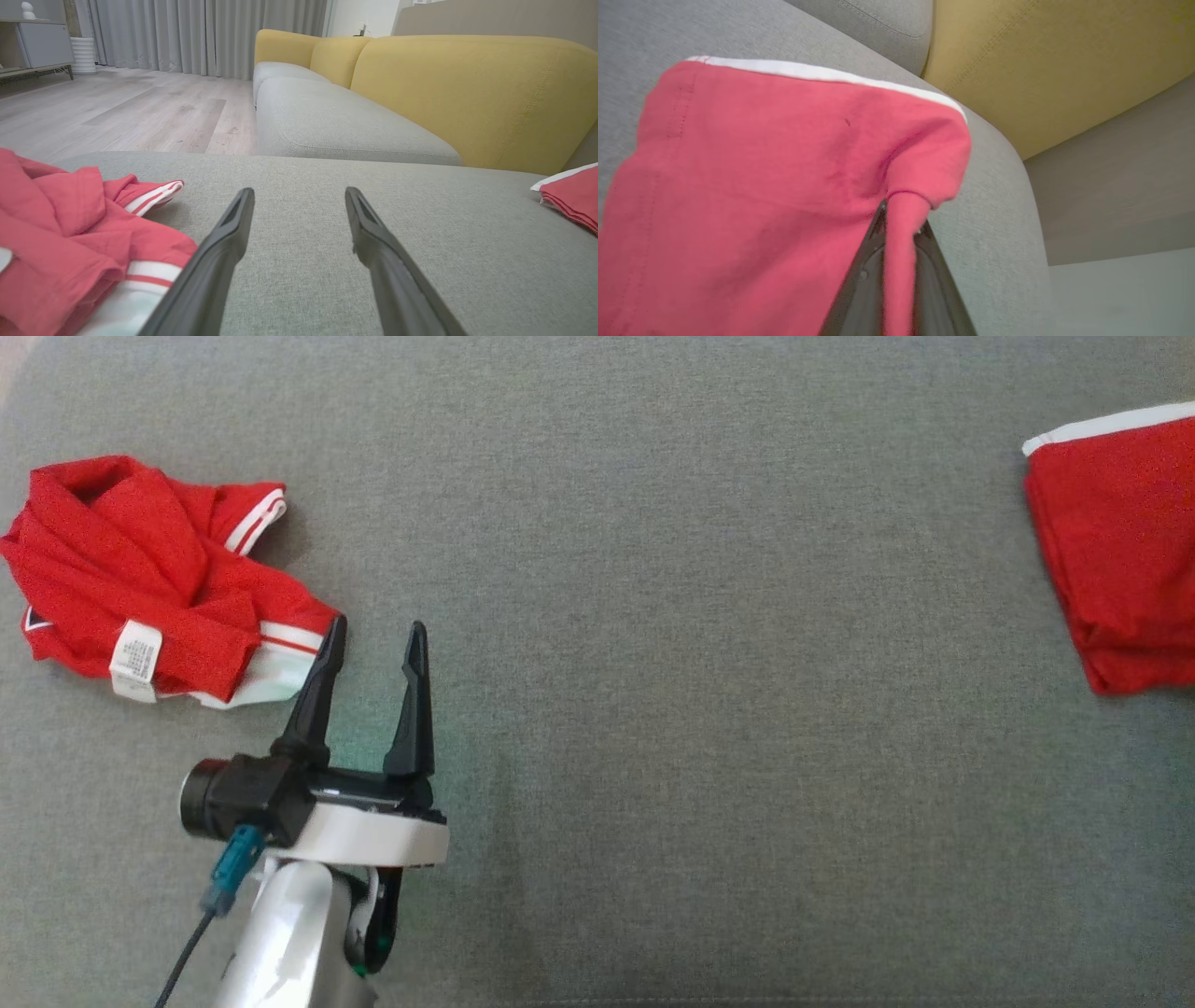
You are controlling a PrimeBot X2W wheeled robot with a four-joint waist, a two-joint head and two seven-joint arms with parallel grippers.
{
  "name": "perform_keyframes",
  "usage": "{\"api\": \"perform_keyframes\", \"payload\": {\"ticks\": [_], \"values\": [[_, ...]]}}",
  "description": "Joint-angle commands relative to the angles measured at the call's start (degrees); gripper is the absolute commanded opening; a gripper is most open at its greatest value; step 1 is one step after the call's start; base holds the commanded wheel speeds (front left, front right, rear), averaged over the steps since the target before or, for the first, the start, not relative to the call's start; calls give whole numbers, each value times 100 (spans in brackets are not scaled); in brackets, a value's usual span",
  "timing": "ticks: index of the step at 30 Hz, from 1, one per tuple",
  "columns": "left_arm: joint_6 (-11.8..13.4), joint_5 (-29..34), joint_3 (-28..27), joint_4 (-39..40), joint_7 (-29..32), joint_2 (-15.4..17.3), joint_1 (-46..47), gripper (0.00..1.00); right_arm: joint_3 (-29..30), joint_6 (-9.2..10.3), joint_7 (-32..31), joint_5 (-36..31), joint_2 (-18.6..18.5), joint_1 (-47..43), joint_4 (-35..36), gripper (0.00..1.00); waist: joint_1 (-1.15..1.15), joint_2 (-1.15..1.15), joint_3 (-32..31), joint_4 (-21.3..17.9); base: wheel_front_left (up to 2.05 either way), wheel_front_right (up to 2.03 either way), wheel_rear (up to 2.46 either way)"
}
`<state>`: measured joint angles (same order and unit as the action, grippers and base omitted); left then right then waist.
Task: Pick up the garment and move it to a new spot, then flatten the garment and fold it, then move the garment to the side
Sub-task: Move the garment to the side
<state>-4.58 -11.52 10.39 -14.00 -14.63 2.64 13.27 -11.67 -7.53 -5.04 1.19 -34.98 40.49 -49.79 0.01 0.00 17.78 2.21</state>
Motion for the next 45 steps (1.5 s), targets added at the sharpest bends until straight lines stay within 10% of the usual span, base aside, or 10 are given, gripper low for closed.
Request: {"api": "perform_keyframes", "payload": {"ticks": [1,5,6,7,19,34,45], "values": [[-5,42,-234,180,-37,24,156,100,-48,4,84,131,-110,6,152,0,-1,0,0,-5,0,0,0],[-12,45,-236,153,-37,24,182,100,-264,4,99,464,-211,5,195,0,-1,0,0,-19,0,0,0],[-12,42,-229,148,-37,24,190,100,-263,4,104,351,-275,20,190,38,-1,0,-6,-20,0,0,0],[-13,40,-223,141,-37,24,193,100,-225,4,101,339,-263,23,168,100,-1,0,-20,-22,0,0,0],[51,139,-253,267,-37,24,-48,100,-739,4,1719,1576,22,-441,470,100,-1,0,-771,-117,0,0,0],[160,177,-613,514,-37,24,-796,100,-23,4,1963,1486,2827,-1110,2051,100,-1,0,-1567,-342,0,0,0],[204,95,-482,437,-37,23,-1070,100,316,4,2001,1749,3207,-2831,2967,100,-1,0,-1745,-294,0,0,0]]}}
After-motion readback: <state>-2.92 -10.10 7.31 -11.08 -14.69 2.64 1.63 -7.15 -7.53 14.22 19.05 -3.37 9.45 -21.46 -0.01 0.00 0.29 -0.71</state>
